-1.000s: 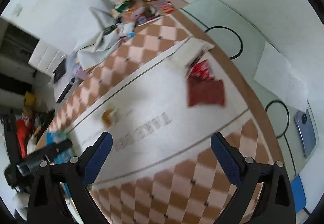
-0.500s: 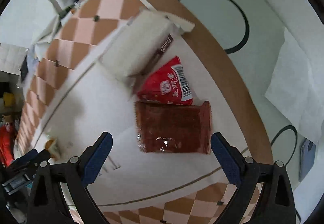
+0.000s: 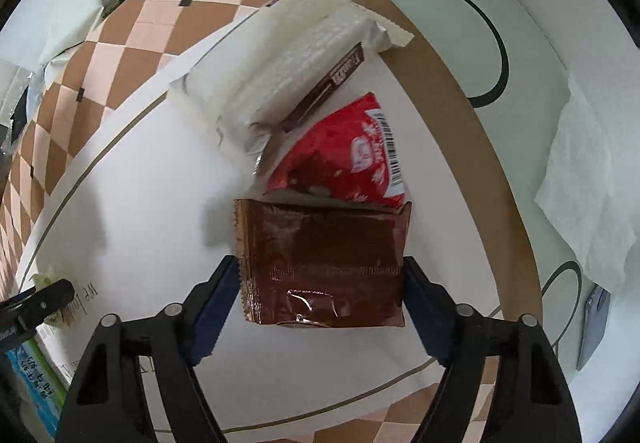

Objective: Organize snacks
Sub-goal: 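Grasp the orange cake packet with the left gripper while the right grasps the brown packet, then lift both packets and carry them over the box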

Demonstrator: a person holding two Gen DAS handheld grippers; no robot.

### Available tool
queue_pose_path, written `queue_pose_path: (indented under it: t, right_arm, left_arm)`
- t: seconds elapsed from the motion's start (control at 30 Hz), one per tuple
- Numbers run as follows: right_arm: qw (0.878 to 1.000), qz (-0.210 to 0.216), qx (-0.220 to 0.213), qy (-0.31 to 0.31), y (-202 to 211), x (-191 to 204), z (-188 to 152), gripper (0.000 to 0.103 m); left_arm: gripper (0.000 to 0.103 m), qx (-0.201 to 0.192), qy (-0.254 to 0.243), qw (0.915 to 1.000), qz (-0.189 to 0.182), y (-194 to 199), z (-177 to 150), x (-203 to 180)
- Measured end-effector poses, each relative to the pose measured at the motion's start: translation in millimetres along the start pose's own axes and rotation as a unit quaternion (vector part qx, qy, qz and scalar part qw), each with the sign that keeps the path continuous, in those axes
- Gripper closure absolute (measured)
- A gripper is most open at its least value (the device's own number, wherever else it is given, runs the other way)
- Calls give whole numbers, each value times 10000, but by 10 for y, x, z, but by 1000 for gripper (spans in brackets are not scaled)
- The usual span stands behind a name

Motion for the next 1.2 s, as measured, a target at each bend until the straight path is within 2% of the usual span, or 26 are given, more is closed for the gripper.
queue_pose_path:
  t: [0.1, 0.17, 0.23, 0.27, 0.37, 0.57, 0.8, 0.97, 1.07, 1.2]
  right_arm:
    - [10000, 15, -54, 53, 10, 9, -32, 27]
    - [10000, 63, -68, 13, 20, 11, -43, 28]
    - [9999, 99, -134, -3, 85, 12, -37, 33]
    - [9998, 134, -163, 1, 118, 16, -40, 41]
    - [9996, 233, -170, 28, 202, 53, -55, 41]
    - [9983, 536, -206, 65, 406, 185, -202, 41]
    - [9927, 996, -511, 441, 1041, 530, -473, 41]
    - [9832, 1450, -732, 839, 1657, 963, -849, 41]
    - [9761, 1733, -756, 1070, 1976, 1274, -1121, 41]
    - [9637, 2149, -687, 1431, 2343, 1881, -1634, 41]
  left_arm:
    - [52, -82, -32, 10000, -46, 58, -29, -16]
    - [53, -70, -11, 9999, -85, 53, -46, -36]
    - [54, -93, -32, 9999, -54, 53, -76, -57]
    - [55, -105, -43, 9999, -40, 58, -98, -71]
    - [55, -89, -18, 9999, -137, 65, -149, -155]
    - [56, -274, -67, 9993, -259, 362, -279, -108]
    - [56, -778, -108, 9956, -505, 906, -565, -94]
    - [56, -1187, 29, 9903, -728, 1366, -958, 212]
    - [56, -1432, 167, 9863, -795, 1642, -1275, 528]
    - [55, -1667, 453, 9820, -764, 1917, -1688, 1092]
Point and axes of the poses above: each gripper's, at about its wrist camera, not at the fingertips, and y roughly against the way its jaws point, x to its left, z to its top, the point moved 5 cm from there along -y, roughly the way its jaws point, and after that the axes turned 6 degrees about -y, right-handed, at the moved point
